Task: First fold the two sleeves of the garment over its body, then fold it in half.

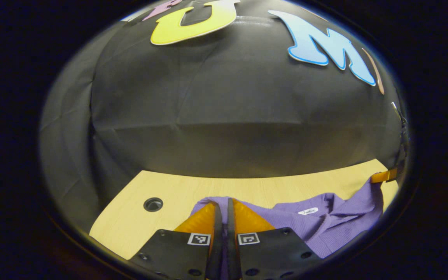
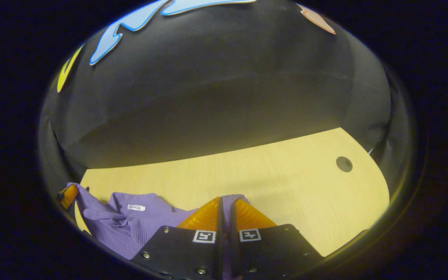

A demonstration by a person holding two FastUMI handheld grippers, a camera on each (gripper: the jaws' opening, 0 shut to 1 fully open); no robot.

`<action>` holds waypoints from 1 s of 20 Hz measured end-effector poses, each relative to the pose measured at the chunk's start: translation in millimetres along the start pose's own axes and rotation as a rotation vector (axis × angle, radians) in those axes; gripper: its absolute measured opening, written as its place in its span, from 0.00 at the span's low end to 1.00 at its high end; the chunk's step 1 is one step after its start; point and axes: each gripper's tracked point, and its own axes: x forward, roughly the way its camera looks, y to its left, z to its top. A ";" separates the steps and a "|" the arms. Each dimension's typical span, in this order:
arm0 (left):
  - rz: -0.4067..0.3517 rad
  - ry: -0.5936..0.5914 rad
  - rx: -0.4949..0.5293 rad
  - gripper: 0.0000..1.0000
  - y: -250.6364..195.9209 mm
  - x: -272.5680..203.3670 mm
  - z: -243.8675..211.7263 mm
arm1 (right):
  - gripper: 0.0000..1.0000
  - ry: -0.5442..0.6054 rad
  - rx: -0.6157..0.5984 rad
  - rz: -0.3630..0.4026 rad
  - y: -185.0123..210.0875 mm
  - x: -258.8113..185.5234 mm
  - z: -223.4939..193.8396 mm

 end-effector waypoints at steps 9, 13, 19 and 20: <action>-0.057 0.044 -0.058 0.42 -17.9 -26.0 2.7 | 0.37 -0.077 -0.072 -0.020 7.4 -37.6 26.7; -0.066 -0.002 -0.038 0.73 -26.7 -50.6 22.7 | 0.52 -0.138 -0.086 -0.007 14.2 -71.2 43.8; -0.080 -0.045 -0.037 0.84 -39.5 -104.6 43.1 | 0.86 -0.217 -0.122 0.017 26.0 -134.7 51.8; -0.084 -0.051 -0.035 0.85 -42.5 -115.8 44.5 | 0.86 -0.229 -0.126 0.020 27.4 -146.0 50.8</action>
